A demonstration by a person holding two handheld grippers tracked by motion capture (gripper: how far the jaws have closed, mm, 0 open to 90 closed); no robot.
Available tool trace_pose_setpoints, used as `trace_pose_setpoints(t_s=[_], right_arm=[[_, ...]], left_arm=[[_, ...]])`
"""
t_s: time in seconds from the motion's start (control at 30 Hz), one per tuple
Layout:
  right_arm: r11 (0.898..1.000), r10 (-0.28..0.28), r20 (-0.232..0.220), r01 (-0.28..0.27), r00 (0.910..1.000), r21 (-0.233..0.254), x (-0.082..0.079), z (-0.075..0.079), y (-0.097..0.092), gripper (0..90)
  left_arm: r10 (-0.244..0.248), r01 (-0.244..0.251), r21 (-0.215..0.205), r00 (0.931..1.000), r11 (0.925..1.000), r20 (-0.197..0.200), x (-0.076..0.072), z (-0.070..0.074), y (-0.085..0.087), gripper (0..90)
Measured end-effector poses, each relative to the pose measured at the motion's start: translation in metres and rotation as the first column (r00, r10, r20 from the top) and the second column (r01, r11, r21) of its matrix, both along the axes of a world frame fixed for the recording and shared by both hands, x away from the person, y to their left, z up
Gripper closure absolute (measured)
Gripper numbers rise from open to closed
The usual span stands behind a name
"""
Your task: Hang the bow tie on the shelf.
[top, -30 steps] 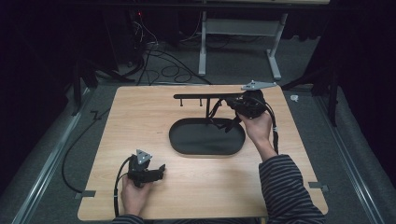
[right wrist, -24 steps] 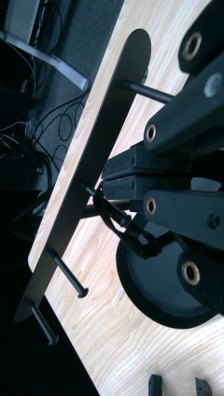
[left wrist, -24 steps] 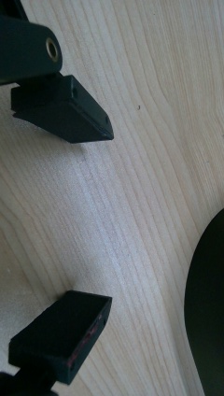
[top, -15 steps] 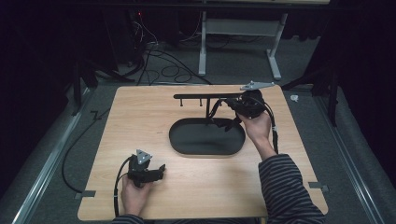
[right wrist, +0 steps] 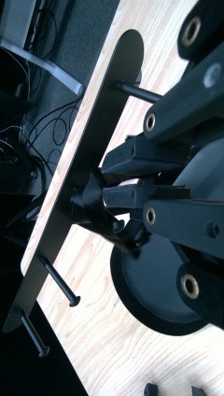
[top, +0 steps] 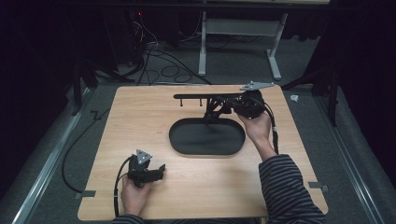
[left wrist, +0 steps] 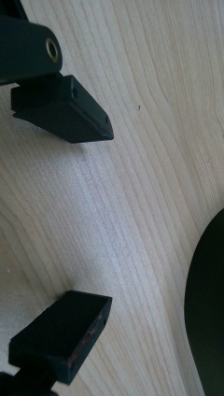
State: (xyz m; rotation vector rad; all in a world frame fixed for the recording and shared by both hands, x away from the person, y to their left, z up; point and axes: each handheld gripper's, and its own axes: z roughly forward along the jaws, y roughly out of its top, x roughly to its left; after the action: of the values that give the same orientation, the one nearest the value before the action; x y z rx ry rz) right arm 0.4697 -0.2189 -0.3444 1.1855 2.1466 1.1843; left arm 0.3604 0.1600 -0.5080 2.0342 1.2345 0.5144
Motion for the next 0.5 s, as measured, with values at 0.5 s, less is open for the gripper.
trace_pose_setpoints(t_s=[0.5], right_arm=[[1.000,-0.003,0.017,0.003,0.9998,0.023,-0.0093,0.0066,-0.0091,80.6]], left_arm=[[0.000,0.000,0.000,1.0000,1.0000,0.000,0.0000,0.0000,0.0000,17.4]])
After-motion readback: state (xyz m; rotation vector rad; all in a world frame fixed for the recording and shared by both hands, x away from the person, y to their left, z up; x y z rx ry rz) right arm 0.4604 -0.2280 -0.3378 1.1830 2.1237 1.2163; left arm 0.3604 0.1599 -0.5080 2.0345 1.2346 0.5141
